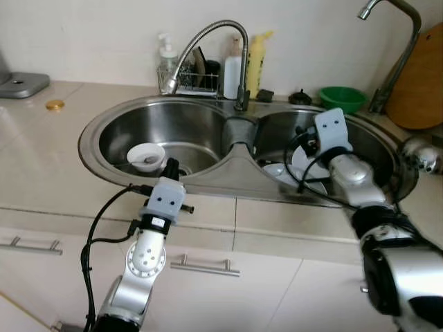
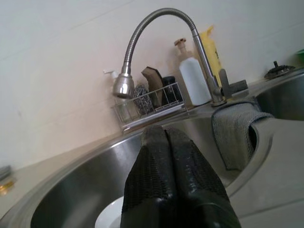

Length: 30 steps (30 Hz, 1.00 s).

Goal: Kitchen organization

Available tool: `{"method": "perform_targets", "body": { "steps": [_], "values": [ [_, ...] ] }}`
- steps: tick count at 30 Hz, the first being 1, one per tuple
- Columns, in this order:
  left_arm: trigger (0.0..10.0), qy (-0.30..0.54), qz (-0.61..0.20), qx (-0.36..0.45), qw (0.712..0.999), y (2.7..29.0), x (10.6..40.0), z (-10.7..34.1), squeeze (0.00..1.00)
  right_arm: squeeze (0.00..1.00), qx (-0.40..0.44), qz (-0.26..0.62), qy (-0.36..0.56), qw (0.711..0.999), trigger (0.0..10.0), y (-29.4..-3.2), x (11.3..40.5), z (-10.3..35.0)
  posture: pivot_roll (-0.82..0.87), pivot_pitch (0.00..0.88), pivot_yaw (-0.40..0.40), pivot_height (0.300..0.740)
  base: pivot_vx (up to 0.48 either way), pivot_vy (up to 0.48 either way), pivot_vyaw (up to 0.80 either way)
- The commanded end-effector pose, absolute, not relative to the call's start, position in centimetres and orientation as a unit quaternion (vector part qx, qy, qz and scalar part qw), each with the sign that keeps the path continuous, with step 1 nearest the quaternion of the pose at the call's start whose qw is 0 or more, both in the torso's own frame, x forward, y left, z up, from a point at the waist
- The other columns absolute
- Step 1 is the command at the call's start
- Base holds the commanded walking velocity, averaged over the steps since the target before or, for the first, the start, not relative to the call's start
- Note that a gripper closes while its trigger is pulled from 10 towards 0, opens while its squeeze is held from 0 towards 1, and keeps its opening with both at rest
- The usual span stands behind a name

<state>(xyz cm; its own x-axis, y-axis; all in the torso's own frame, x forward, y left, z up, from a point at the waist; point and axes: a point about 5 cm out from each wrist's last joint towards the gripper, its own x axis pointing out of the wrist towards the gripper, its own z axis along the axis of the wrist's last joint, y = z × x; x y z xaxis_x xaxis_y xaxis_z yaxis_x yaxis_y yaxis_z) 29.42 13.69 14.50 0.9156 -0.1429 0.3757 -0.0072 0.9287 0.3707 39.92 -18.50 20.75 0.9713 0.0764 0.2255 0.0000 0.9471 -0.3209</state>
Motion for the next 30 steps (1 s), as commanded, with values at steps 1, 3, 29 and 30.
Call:
{"method": "perform_targets", "body": {
  "steps": [1, 3, 29, 30],
  "values": [
    [10.0, -0.212, -0.038, 0.184, 0.959, 13.7, 29.2, 14.8, 0.00, 0.00, -0.150, 0.007, -0.164, 0.975, 10.0, -17.7, 39.3, 20.9, 0.00, 0.000, -0.032, 0.740, 0.000, 0.000, 0.00],
    [10.0, -0.224, -0.033, 0.182, 0.957, 13.9, 29.1, 15.2, 0.00, 0.00, -0.135, 0.010, -0.196, 0.971, 10.0, -16.1, 38.1, 19.9, 0.00, 0.000, -0.030, 0.740, 0.000, 0.373, 0.00],
    [10.0, -0.252, -0.035, 0.175, 0.951, 13.6, 29.2, 16.8, 0.00, 0.00, -0.101, 0.015, -0.298, 0.949, 10.0, -11.6, 33.7, 20.9, -0.02, 0.000, -0.018, 0.740, 0.000, 0.472, 0.00],
    [10.0, -0.251, -0.035, 0.175, 0.951, 13.6, 29.2, 16.8, 0.00, 0.00, -0.101, 0.015, -0.298, 0.949, 10.0, -11.6, 33.7, 20.9, -0.02, 0.000, -0.018, 0.740, 0.000, 0.472, 0.00]
  ]
}}
